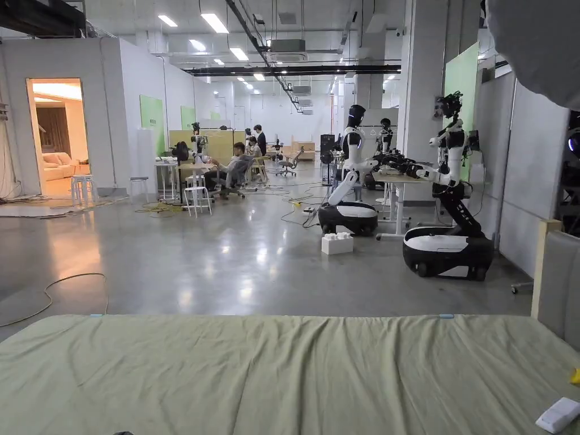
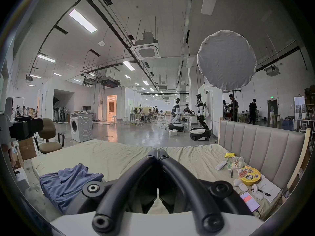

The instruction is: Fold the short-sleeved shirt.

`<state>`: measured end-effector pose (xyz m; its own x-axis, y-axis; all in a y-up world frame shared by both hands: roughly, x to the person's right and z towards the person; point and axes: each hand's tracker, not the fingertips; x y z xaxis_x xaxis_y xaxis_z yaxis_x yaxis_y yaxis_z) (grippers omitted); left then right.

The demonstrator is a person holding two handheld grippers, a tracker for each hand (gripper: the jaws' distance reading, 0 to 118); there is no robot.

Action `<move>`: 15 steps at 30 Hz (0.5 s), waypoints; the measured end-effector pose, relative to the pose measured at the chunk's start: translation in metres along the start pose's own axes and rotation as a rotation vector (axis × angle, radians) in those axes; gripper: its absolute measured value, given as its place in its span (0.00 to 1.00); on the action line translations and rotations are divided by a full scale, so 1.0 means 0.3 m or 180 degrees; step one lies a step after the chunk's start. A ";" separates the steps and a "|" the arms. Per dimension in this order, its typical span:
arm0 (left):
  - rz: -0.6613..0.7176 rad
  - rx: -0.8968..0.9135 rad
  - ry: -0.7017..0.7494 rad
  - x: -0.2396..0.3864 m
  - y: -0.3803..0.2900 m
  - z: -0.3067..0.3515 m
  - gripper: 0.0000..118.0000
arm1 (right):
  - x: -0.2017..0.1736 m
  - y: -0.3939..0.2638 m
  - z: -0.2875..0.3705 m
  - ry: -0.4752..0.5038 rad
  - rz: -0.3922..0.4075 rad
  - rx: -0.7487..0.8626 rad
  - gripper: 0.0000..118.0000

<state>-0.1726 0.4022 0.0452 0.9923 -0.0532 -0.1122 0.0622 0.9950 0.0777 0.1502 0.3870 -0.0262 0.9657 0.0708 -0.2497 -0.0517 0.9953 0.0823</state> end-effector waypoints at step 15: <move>-0.0029 -0.0067 0.0086 -0.002 -0.012 -0.001 0.00 | -0.006 -0.010 0.007 -0.0057 0.0031 -0.0035 0.00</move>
<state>-0.1734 0.3986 0.0446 0.9884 -0.0602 -0.1396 0.0686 0.9961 0.0559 0.1492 0.3838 -0.0239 0.9696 0.0794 -0.2315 -0.0638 0.9952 0.0741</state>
